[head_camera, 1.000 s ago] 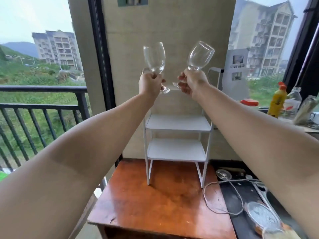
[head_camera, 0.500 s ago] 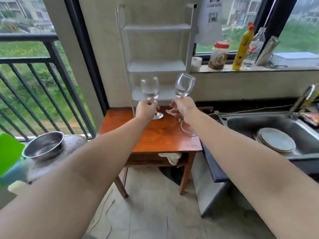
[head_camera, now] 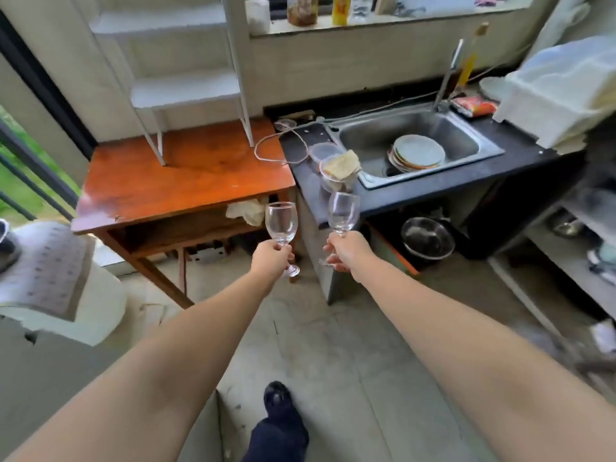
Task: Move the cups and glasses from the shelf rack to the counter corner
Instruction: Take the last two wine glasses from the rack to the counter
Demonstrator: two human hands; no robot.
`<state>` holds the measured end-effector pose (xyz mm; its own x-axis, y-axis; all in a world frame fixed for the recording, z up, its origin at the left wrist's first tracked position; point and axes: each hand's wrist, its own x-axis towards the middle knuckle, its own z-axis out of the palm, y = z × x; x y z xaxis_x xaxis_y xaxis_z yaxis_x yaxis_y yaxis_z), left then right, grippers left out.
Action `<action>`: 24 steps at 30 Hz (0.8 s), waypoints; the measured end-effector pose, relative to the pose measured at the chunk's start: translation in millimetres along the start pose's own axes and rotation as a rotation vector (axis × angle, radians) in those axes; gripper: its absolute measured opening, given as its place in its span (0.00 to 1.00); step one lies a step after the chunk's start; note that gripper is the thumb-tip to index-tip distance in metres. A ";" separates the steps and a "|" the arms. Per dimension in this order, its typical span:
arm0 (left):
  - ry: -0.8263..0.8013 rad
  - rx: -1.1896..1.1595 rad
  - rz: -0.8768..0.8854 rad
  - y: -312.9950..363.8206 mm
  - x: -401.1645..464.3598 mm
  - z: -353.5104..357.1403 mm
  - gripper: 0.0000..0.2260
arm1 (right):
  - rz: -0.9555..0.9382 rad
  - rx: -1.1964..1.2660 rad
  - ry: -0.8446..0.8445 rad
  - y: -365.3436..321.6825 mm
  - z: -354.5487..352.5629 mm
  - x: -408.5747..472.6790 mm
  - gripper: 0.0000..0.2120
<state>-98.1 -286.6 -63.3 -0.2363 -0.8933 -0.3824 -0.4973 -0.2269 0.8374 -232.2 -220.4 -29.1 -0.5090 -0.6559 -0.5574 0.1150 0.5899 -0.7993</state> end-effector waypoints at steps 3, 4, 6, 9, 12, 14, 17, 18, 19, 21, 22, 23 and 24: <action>-0.154 0.065 -0.028 -18.2 -38.9 59.2 0.10 | 0.081 0.049 0.068 60.7 -47.7 -25.6 0.12; -0.204 0.092 -0.028 -22.5 -49.7 77.1 0.11 | 0.108 0.069 0.091 78.4 -61.1 -33.7 0.12; -0.286 0.138 -0.024 -27.7 -69.8 110.6 0.12 | 0.162 0.105 0.142 111.1 -86.2 -48.0 0.11; -0.423 0.200 -0.008 -27.8 -95.5 161.7 0.12 | 0.230 0.155 0.245 152.3 -126.0 -63.9 0.09; -0.564 0.289 0.027 -21.6 -119.7 214.6 0.12 | 0.294 0.247 0.374 191.2 -170.3 -78.3 0.12; -0.623 0.331 0.045 -17.4 -129.0 234.3 0.11 | 0.318 0.290 0.416 207.3 -187.3 -85.3 0.13; -0.750 0.407 0.102 -1.4 -141.4 285.7 0.12 | 0.361 0.373 0.538 229.8 -229.6 -95.9 0.13; -0.778 0.426 0.119 1.5 -143.7 297.6 0.12 | 0.376 0.389 0.563 234.7 -239.0 -98.7 0.14; -0.824 0.454 0.158 11.6 -147.5 319.0 0.12 | 0.386 0.426 0.618 241.8 -256.9 -99.5 0.14; -0.892 0.512 0.227 26.3 -152.6 349.1 0.08 | 0.410 0.488 0.698 250.6 -281.4 -101.8 0.14; -0.925 0.529 0.253 34.0 -154.6 362.6 0.07 | 0.415 0.519 0.732 253.6 -292.9 -102.4 0.13; -0.963 0.546 0.287 43.7 -158.6 380.9 0.06 | 0.417 0.557 0.777 257.0 -307.1 -103.6 0.12; -0.990 0.562 0.315 51.8 -162.3 394.5 0.07 | 0.413 0.592 0.809 259.3 -317.8 -104.9 0.09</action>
<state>-414.8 -0.3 -112.0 -0.8355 -0.1336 -0.5329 -0.5406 0.3732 0.7540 -420.0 151.0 -106.5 -0.7233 0.1745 -0.6681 0.6896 0.2311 -0.6863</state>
